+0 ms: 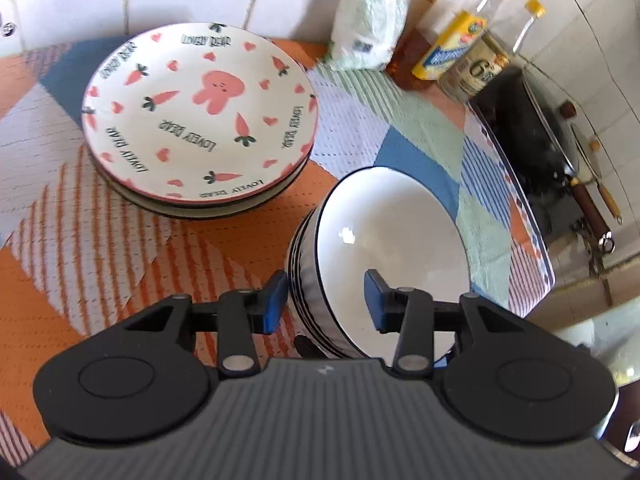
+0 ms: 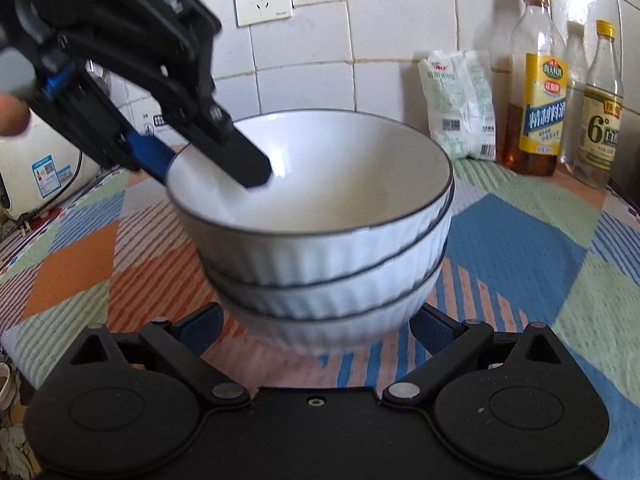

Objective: Organize plates and bowls
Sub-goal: 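Carry the bowl stack with the left tool onto the bunny plate stack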

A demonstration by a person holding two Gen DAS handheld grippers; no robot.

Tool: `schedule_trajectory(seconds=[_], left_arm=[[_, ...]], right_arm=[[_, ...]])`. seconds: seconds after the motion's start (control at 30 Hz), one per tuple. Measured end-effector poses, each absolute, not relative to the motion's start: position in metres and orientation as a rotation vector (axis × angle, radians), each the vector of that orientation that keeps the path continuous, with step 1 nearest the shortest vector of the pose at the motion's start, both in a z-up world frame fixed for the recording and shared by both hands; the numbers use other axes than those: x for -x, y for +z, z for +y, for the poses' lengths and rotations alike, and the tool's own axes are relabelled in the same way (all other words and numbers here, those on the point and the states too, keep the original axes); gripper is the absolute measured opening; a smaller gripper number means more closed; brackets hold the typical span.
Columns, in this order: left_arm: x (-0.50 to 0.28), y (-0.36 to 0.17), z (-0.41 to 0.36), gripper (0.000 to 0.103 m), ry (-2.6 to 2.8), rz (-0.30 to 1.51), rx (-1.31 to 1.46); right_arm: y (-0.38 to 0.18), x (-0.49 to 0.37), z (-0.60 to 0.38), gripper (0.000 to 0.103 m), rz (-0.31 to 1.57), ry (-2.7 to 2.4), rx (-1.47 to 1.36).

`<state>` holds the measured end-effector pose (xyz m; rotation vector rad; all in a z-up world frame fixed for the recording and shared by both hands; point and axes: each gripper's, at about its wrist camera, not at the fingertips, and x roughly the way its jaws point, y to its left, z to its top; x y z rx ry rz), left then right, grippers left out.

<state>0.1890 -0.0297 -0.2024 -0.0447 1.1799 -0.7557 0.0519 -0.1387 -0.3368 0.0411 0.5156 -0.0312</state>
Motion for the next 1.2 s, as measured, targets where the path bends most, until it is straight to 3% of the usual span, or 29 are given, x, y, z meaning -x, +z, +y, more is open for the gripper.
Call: schedule_trajectory(seconds=[1.2], left_arm=[[-0.186,-0.215,-0.061,0.045,-0.735,1.246,-0.16]], right_arm=[[-0.336,-0.064,-0.137,0.1,0.566,-0.014,-0.042]])
